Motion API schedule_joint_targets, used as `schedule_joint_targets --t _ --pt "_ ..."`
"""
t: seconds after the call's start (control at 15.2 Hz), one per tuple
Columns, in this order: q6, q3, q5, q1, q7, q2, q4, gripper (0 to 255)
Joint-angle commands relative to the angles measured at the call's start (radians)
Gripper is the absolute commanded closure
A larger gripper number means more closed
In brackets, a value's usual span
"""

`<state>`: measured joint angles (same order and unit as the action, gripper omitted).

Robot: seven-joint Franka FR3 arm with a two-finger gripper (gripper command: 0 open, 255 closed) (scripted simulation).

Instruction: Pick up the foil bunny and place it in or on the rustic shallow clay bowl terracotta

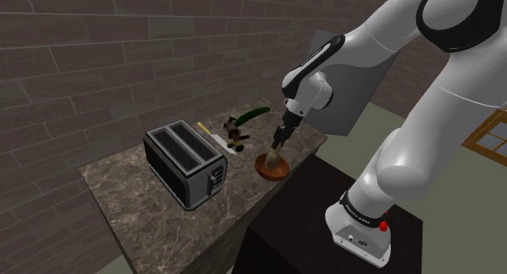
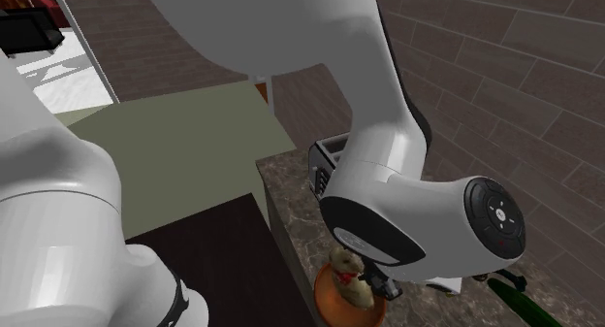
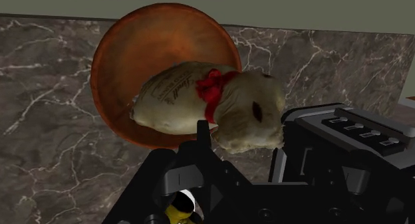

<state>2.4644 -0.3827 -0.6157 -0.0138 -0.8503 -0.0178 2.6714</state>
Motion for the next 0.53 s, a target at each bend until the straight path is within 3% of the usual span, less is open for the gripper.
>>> schedule_joint_targets --t 0.0,0.2,0.26,0.46 --pt "0.001 0.001 -0.003 0.0 -0.003 -0.003 -0.001 255" --pt "0.001 0.001 -0.003 0.0 -0.003 -0.003 -0.001 255" --pt "0.001 0.001 -0.003 0.0 -0.003 -0.003 -0.001 0" --pt "0.002 0.001 -0.003 0.0 -0.003 -0.003 -0.001 0"
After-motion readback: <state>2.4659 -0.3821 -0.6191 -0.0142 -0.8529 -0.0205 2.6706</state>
